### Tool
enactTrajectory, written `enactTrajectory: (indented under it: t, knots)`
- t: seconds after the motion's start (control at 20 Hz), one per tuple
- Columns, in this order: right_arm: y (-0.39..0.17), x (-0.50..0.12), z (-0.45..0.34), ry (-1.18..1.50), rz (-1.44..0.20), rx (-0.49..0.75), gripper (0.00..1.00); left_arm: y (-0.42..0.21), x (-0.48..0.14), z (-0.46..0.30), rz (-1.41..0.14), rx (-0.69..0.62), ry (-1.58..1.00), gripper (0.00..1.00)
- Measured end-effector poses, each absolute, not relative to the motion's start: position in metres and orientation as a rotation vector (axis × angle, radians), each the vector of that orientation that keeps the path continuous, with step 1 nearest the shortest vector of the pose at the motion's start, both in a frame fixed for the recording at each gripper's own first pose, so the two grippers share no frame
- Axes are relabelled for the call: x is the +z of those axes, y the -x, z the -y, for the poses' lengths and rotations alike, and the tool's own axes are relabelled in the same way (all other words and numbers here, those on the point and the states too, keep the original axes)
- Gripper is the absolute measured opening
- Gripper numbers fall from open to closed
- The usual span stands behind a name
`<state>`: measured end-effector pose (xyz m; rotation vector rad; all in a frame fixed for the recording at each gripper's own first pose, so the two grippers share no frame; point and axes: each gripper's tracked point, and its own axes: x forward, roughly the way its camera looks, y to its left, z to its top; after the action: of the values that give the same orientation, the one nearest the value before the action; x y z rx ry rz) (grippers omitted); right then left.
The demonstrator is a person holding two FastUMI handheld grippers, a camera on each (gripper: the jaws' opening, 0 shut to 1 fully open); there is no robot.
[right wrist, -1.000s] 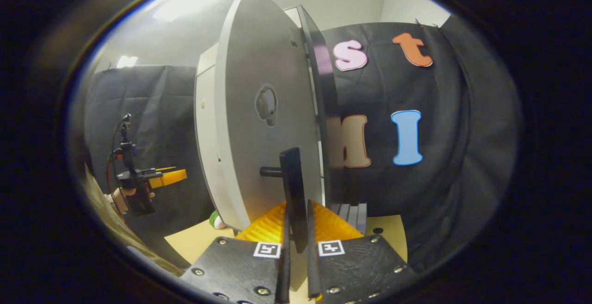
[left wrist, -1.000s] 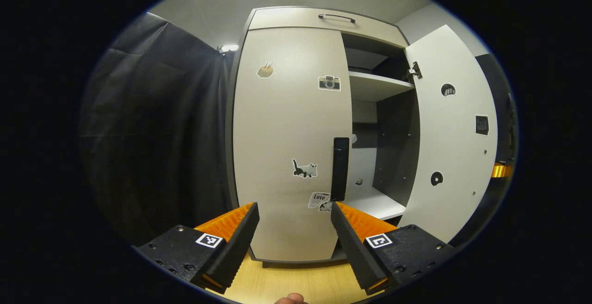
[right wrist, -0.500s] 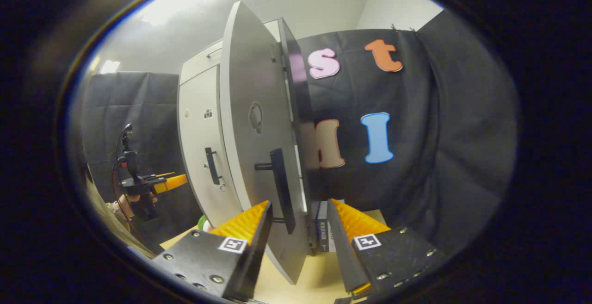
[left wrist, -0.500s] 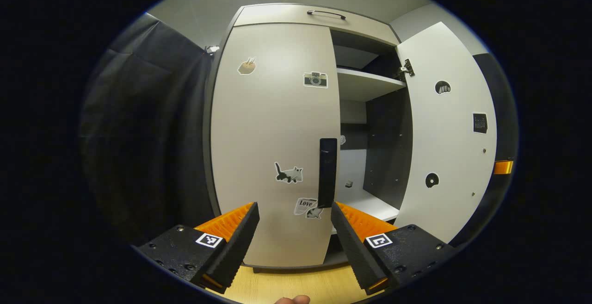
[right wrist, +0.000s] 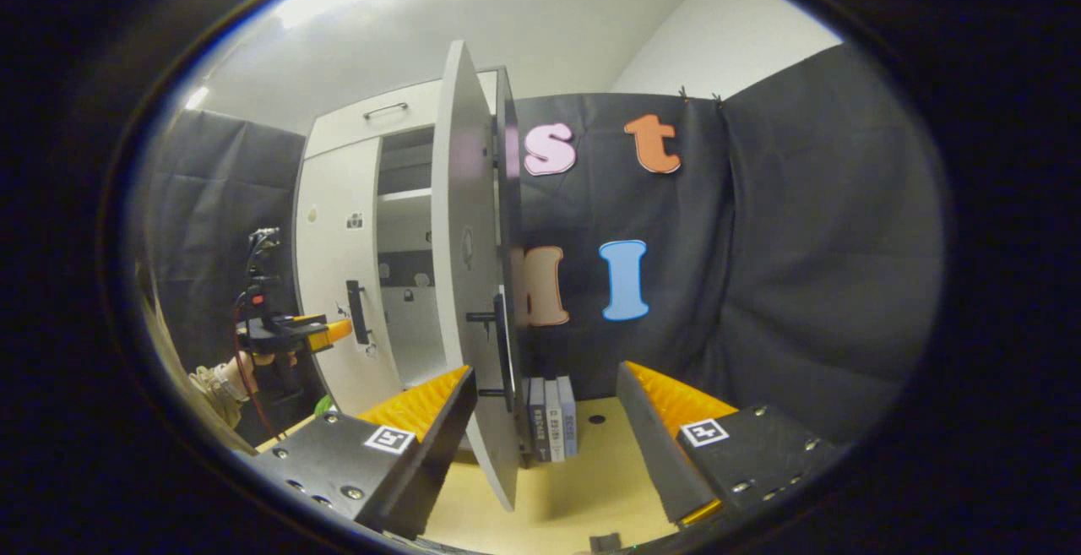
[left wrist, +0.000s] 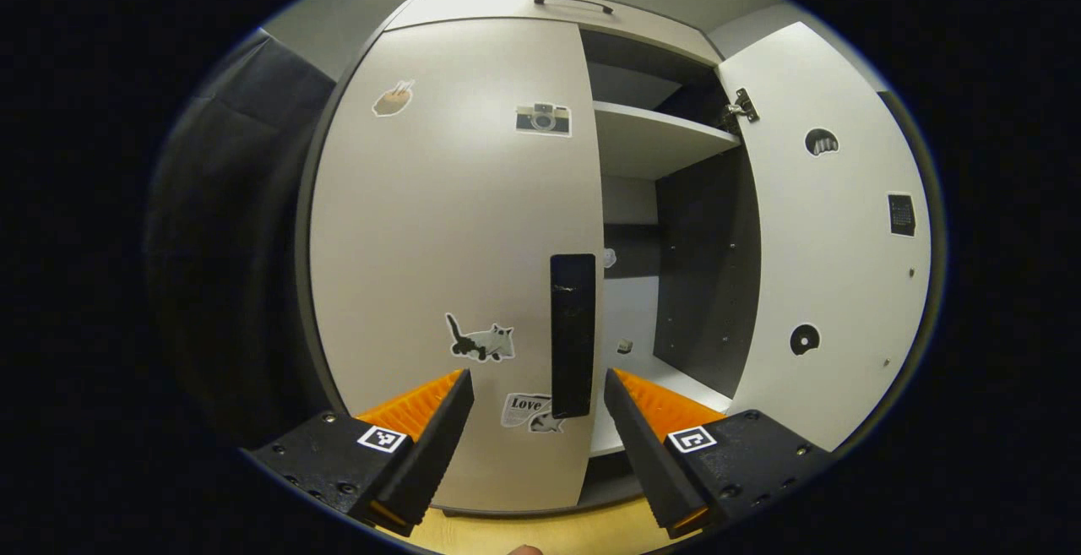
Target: Open the right door of the double-door shoe cabinet with the right hand, and open the left door with the left hand.
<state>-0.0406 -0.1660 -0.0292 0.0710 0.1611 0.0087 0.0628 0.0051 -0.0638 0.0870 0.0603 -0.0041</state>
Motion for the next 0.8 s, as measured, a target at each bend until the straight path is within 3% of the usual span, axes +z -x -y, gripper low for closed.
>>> enactTrajectory:
  t: [0.15,0.35,0.55,0.7,0.8]
  knots:
    - [0.051,-0.029,0.151,-0.049,-0.144,-0.024,0.99,-0.084,-0.067,0.001,-0.064,-0.015,-0.109,0.94]
    - [0.063,-0.031,0.129,-0.041,-0.133,-0.038,0.98,-0.105,-0.072,0.007,-0.073,-0.022,-0.137,0.82]
    - [0.071,-0.034,0.123,-0.06,-0.139,-0.059,1.0,-0.111,-0.073,0.011,-0.068,-0.011,-0.154,0.65]
    - [0.075,-0.033,0.129,-0.075,-0.135,-0.083,0.98,-0.113,-0.075,0.012,-0.072,0.001,-0.152,0.36]
    - [0.078,-0.031,0.131,-0.077,-0.134,-0.09,0.99,-0.112,-0.075,0.011,-0.079,-0.003,-0.13,0.34]
